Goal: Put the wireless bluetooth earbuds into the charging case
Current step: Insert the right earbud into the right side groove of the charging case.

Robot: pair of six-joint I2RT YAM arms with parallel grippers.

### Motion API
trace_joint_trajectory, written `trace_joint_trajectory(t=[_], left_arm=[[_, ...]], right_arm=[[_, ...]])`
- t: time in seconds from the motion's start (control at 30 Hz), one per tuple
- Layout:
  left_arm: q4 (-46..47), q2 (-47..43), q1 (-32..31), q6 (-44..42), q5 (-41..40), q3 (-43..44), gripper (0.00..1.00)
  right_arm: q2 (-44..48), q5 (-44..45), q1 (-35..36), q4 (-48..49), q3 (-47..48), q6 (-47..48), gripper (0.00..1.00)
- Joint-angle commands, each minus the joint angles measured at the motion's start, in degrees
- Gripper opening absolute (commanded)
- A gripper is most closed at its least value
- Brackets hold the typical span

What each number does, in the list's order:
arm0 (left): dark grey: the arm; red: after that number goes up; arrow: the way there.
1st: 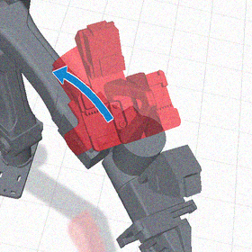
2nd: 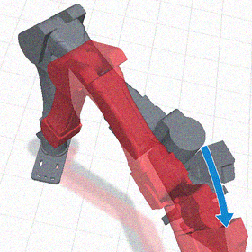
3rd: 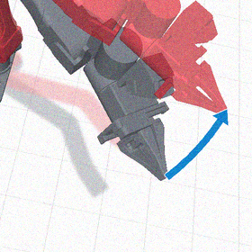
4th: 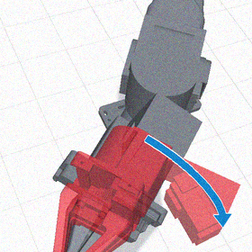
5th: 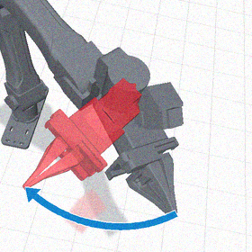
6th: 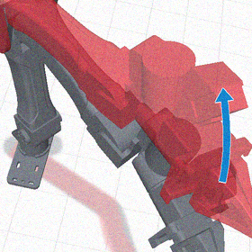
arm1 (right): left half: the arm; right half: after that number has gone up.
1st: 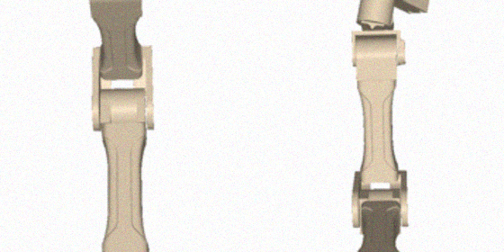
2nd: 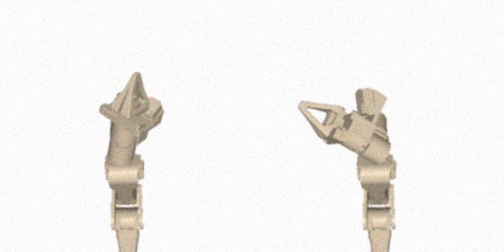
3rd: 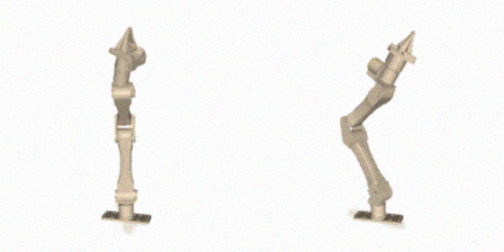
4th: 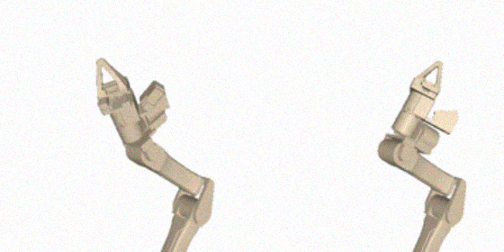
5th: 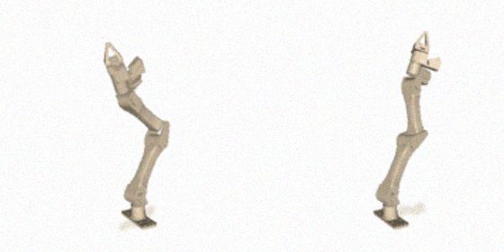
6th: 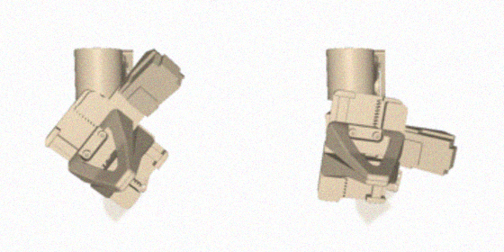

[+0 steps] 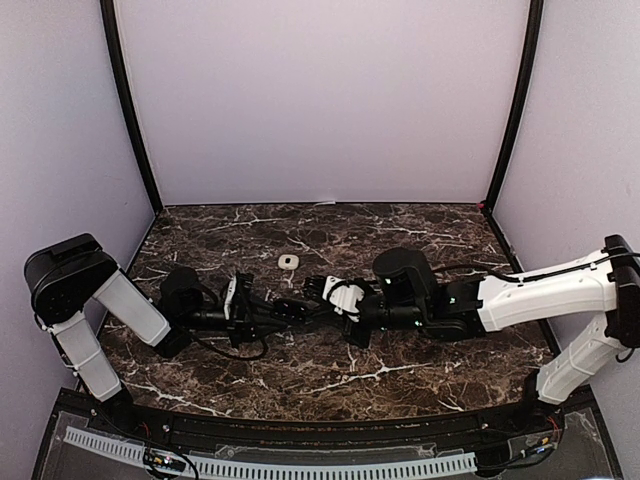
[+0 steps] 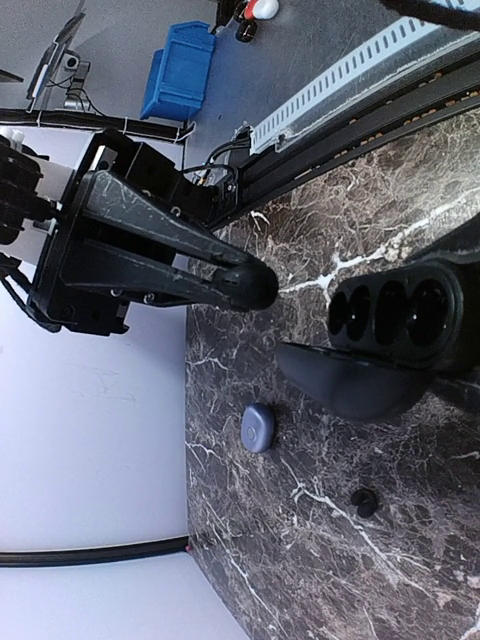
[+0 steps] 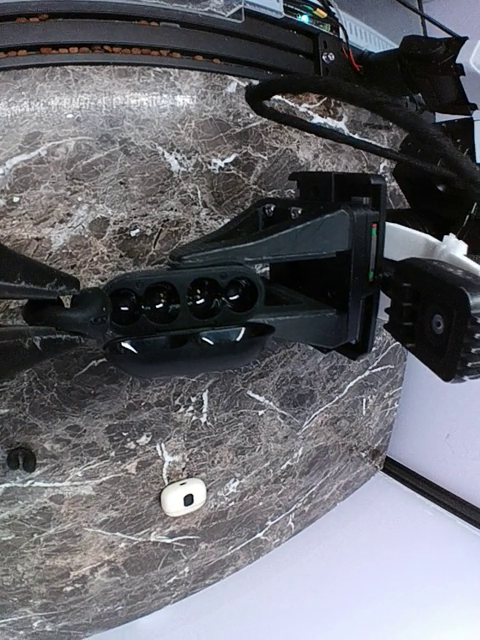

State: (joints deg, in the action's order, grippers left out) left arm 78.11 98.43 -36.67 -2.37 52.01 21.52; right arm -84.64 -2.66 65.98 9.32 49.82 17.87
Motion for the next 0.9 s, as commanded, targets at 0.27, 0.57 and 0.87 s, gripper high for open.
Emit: trace_joint_trajectory(t=[0.27, 0.57, 0.87], left_arm=[[-0.77, -1.19, -0.74, -1.06, 0.33, 1.0, 0.0], [-1.15, -0.97, -0.78, -0.88, -0.06, 1.28, 0.0], [-1.71, -1.11, -0.91, -1.13, -0.56, 1.37, 0.0]], right_arm=[[-1.9, 1.03, 0.47, 0.0, 4.28, 1.71, 0.0], [-3.36, -0.77, 0.47, -0.78, 5.28, 1.86, 0.0], [-5.34, -1.65, 0.48, -0.45, 6.33, 1.41, 0.0]])
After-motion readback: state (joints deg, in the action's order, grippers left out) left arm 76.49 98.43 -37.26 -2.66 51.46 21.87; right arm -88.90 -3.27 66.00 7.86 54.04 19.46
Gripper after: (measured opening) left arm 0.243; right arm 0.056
